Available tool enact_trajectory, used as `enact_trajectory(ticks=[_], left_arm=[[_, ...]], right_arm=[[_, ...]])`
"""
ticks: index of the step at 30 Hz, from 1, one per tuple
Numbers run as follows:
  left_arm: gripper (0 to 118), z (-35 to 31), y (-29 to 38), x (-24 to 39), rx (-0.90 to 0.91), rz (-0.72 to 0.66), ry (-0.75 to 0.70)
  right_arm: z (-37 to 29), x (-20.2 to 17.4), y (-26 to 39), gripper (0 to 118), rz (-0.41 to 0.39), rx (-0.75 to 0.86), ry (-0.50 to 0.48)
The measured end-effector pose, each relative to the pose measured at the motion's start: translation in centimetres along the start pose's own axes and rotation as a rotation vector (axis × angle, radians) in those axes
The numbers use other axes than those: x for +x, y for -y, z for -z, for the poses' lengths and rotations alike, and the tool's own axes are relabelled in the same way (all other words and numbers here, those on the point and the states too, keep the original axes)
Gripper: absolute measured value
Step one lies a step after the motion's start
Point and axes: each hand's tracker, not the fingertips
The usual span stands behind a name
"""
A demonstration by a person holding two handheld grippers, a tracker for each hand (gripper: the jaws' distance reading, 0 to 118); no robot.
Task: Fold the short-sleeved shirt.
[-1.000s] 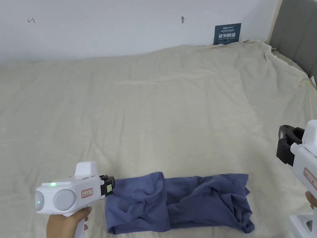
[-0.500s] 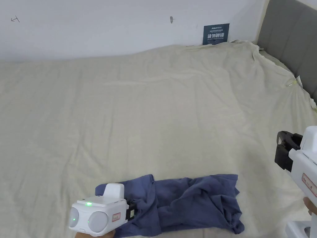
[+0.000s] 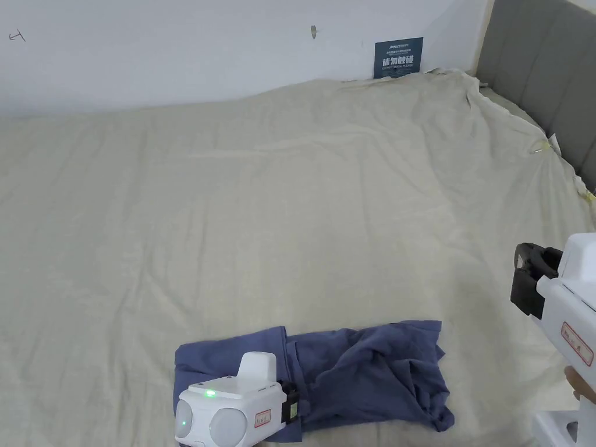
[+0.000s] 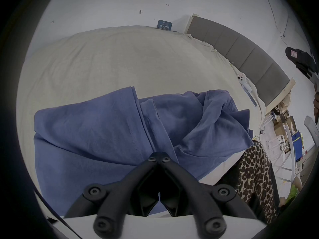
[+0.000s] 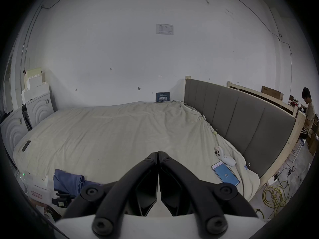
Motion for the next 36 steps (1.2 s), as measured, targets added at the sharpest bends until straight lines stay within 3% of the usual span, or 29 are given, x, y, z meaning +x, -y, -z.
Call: enact_trajectory(ticks=[10, 16, 18, 20, 22, 31, 36], left_arm=[[0, -6.9, -3.0, -3.8, 0.098, -0.098, 0.060], [4, -9.8, -3.6, -11.0, 0.077, -0.282, 0.071], [21, -10.4, -3.2, -13.1, 0.092, -0.326, 0.024], [70, -10.3, -3.0, -14.7, 0.072, -0.349, 0.008], [96, -10.0, -2.6, -16.0, 0.049, -0.380, -0.015], [96, -7.1, -1.3, -18.8, -0.028, -0.477, 0.060], [80, -5.1, -1.5, -18.1, -0.055, -0.432, 0.065]], right_arm=[[0.0, -0.4, -0.8, 0, -0.008, 0.011, -0.005], [0.1, -1.1, -1.0, 0, -0.007, 0.015, -0.018], [0.3, -1.3, -0.8, 0, -0.013, 0.010, -0.021], [0.4, -1.5, -0.7, 0, -0.016, 0.005, -0.024], [0.5, -1.8, -0.6, 0, -0.017, 0.000, -0.028], [0.8, -2.3, -0.9, 0, -0.024, -0.006, -0.033], [0.8, -2.1, -0.8, 0, -0.024, -0.010, -0.023]])
